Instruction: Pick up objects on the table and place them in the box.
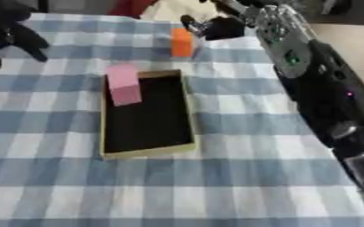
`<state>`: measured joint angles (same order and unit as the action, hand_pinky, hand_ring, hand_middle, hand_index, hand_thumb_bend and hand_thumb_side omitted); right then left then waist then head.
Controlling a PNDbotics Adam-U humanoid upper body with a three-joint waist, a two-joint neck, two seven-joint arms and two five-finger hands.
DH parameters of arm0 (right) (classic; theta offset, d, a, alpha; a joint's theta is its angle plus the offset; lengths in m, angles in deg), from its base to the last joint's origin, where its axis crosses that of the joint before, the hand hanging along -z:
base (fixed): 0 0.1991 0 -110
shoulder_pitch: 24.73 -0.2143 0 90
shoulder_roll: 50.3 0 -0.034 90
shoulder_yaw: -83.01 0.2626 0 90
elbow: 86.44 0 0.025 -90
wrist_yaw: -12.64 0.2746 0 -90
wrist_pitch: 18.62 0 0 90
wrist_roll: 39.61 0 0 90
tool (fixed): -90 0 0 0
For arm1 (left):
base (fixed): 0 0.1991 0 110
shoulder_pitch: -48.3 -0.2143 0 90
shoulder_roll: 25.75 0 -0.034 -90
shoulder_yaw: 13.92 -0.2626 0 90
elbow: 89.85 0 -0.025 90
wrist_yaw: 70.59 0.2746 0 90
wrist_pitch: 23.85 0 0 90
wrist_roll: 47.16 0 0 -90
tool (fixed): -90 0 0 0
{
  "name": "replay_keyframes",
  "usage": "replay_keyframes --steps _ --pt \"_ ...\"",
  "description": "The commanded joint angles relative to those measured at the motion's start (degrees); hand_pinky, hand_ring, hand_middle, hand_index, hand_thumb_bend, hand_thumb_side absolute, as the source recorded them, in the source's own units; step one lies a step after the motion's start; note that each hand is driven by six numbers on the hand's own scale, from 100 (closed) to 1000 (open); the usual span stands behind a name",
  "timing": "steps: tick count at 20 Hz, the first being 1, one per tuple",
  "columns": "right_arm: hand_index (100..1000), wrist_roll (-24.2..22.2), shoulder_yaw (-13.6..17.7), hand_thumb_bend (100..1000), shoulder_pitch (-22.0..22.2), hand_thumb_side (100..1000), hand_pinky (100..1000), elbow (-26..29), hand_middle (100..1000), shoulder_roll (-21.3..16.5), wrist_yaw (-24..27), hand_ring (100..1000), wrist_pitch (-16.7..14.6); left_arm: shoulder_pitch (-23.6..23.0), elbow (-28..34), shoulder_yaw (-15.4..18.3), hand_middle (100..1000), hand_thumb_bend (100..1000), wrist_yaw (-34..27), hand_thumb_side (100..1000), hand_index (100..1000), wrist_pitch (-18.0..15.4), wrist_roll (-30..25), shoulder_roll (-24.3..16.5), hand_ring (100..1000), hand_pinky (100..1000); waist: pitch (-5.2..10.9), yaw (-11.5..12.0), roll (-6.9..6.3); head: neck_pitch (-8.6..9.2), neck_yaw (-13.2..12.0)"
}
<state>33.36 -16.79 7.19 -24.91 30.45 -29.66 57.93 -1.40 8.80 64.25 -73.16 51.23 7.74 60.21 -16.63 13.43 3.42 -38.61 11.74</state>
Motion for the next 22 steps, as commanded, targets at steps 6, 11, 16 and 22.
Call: replay_keyframes --steps 6,11,16,22 --pt "996 3.81 3.27 334 -3.01 754 875 -8.98 925 3.16 -13.34 895 -2.36 0.47 1.67 0.06 724 100 -0.98 844 1000 0.55 -2.51 1.68 687 854 1.05 1.46 -0.37 2.03 1.9" --pt "997 5.41 4.74 337 -3.32 751 879 -12.79 931 4.51 -17.79 899 -2.22 0.16 1.54 -0.09 722 100 -0.94 854 1000 0.75 -3.21 2.22 686 854 0.94 2.2 -0.5 2.46 2.45" --pt "996 8.11 6.01 325 -3.41 749 882 -14.93 934 4.71 -20.18 900 -1.67 -0.21 1.31 -0.47 721 100 -0.6 867 1000 0.67 -4.0 2.78 685 854 0.68 3.03 -0.59 2.71 2.56" --pt "993 8.01 6.27 287 -3.0 773 878 -16.52 879 5.1 -20.41 887 -1.64 -0.61 1.11 -0.53 720 100 -0.38 881 1000 0.76 -4.13 3.06 683 854 0.3 3.02 -0.7 2.75 2.6"
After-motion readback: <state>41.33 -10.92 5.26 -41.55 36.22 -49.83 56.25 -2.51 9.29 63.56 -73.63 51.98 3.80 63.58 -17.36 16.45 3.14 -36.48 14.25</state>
